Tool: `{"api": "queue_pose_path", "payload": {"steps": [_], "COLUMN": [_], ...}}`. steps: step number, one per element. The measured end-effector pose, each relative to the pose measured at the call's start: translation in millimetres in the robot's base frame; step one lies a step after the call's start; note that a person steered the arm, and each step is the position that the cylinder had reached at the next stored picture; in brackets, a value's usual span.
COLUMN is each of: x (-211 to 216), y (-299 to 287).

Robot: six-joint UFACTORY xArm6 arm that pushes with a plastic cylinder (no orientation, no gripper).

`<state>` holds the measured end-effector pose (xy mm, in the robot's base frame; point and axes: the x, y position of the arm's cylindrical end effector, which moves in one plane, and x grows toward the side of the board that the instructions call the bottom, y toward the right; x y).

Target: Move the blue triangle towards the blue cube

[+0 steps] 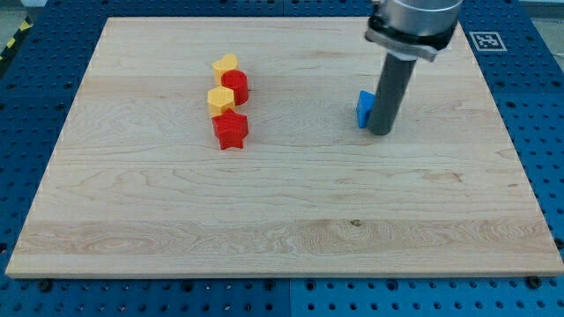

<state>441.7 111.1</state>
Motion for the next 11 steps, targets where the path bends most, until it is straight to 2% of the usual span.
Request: {"api": "queue_pose_path", "payload": {"steps": [1,2,5,11], "x": [12.6,-2.5,-34.1,-34.1], "y": [-42.0,-58.6,2.1,106.5]}}
